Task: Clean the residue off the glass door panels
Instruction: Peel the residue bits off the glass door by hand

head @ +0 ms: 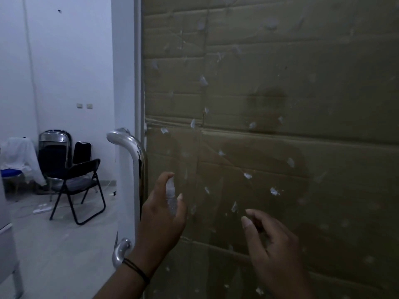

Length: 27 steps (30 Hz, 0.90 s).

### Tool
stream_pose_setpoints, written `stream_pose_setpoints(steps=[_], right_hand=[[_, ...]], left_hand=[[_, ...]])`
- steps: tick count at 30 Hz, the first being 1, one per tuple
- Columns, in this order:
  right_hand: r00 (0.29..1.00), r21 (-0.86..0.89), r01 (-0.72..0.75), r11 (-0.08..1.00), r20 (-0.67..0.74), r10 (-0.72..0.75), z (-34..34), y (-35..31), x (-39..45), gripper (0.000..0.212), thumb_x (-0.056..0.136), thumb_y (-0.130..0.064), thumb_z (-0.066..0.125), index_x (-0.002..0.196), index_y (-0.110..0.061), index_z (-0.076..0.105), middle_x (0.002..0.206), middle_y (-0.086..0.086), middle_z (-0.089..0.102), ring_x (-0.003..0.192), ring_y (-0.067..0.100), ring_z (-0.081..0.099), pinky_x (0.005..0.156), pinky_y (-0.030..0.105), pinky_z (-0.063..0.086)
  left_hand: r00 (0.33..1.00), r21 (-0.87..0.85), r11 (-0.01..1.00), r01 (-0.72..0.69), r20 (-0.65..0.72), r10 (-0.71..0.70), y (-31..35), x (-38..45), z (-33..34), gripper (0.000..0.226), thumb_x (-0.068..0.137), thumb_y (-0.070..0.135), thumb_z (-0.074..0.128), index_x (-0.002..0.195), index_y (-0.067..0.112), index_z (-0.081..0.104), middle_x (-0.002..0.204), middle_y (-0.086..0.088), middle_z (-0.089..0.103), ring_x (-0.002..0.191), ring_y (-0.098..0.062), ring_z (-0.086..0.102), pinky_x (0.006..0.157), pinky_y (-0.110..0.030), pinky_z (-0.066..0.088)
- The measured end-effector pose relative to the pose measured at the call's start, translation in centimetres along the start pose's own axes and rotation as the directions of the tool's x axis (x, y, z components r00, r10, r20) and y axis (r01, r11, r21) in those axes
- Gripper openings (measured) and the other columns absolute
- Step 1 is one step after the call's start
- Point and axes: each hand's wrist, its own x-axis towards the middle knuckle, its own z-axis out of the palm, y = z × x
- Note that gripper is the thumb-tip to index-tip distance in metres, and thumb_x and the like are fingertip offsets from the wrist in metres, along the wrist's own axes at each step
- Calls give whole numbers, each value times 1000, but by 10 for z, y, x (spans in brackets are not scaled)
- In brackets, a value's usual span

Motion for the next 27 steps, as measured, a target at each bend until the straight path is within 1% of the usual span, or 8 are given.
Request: stream_pose_setpoints(steps=[3, 7, 9, 11, 14, 16, 21, 27], right_hand=[[1000, -2, 14, 1000, -4, -14, 1, 0, 0, 18, 75, -22, 62, 86, -12, 73, 76, -14, 63, 81, -7, 57, 71, -4, 36], [999, -15, 32, 999, -27, -32, 0, 0, 1, 14, 74, -18, 63, 81, -12, 73, 71, -14, 61, 76, -2, 58, 68, -3, 37], [999, -10, 28, 1000, -29, -28, -1, 1, 1, 14, 74, -18, 62, 80, -12, 73, 68, -12, 62, 74, 1, 59, 66, 0, 39], [1000, -9, 17, 1000, -18, -17, -4, 2, 0, 15, 74, -20, 61, 81, -13, 73, 68, -11, 64, 74, 2, 59, 65, 2, 40], [1000, -9, 6, 1000, -9, -6, -8, 4, -1, 16, 74, -20, 61, 82, -13, 73, 70, -10, 66, 74, 0, 59, 66, 1, 39], [1000, -14, 2, 1000, -9, -2, -11, 4, -1, 16, 75, -20, 60, 82, -13, 73, 70, -9, 66, 74, 0, 60, 66, 1, 40], [1000, -31, -14, 999, 11, 14, -18, 4, -3, 16, 75, -22, 59, 80, -15, 73, 70, -9, 67, 73, 0, 60, 65, 1, 39], [1000, -64, -16, 998, 22, 18, -27, 2, -5, 15, 76, -20, 59, 77, -14, 73, 66, -9, 66, 69, 2, 59, 62, 2, 38]], left_hand=[[1000, -3, 1000, -30, -5, 30, -1, 0, 1, 45, 83, 5, 65, 120, 25, 45, 65, 11, 44, 61, -2, 54, 47, -8, 40], [998, -3, 1000, -31, -47, 31, -2, -3, 2, 48, 81, 0, 66, 114, 28, 44, 64, 8, 47, 45, -14, 47, 45, -14, 43], [997, -18, 999, -49, -59, 48, -1, -6, 3, 49, 82, 1, 65, 116, 28, 44, 64, 8, 47, 52, -17, 51, 46, -13, 43], [997, -50, 997, -63, -35, 62, 1, -8, 5, 51, 84, 3, 64, 122, 29, 42, 65, 8, 48, 61, -13, 54, 47, -12, 42], [992, -75, 990, -123, 2, 123, 6, -10, 7, 51, 86, 11, 60, 130, 26, 41, 68, 14, 47, 62, -2, 54, 50, -4, 38], [990, -69, 987, -143, 3, 143, 9, -9, 7, 50, 82, 14, 59, 129, 24, 43, 67, 16, 45, 61, 3, 52, 50, -1, 35], [990, -90, 986, -142, -18, 141, 16, -5, 8, 46, 81, 12, 59, 123, 25, 45, 60, 14, 40, 56, 2, 49, 49, -1, 32], [988, -128, 979, -156, -12, 155, 26, -6, 13, 46, 81, 13, 60, 123, 27, 45, 65, 13, 45, 57, 0, 49, 53, -3, 32]])
